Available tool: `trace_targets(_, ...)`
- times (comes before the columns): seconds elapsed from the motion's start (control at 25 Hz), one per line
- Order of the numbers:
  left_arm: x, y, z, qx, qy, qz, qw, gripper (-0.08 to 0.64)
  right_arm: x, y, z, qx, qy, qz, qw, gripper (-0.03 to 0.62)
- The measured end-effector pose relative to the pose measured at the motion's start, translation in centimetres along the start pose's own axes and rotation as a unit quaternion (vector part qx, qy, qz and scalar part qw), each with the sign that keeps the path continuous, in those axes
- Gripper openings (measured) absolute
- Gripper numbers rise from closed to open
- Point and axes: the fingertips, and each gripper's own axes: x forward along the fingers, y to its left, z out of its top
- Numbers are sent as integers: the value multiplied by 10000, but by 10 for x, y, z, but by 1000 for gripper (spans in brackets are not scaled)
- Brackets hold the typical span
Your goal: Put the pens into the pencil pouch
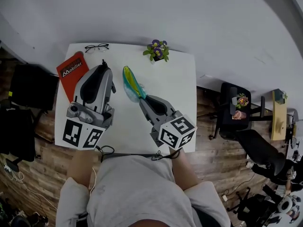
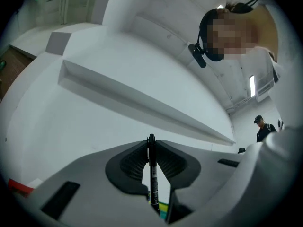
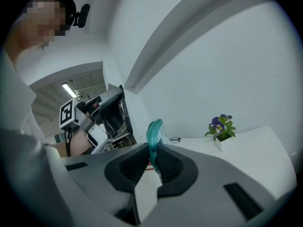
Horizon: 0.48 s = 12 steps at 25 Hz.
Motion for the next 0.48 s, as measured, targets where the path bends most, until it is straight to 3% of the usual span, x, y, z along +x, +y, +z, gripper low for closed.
trace_targets(0.28,15,6,20,-61,-511,17,9987,74,12,22,-3,-54,98,270,9996,61)
trace_targets(0.48,19,10,11,-65,-458,61,9989,74,16,33,1,-135,78,394,9991,61)
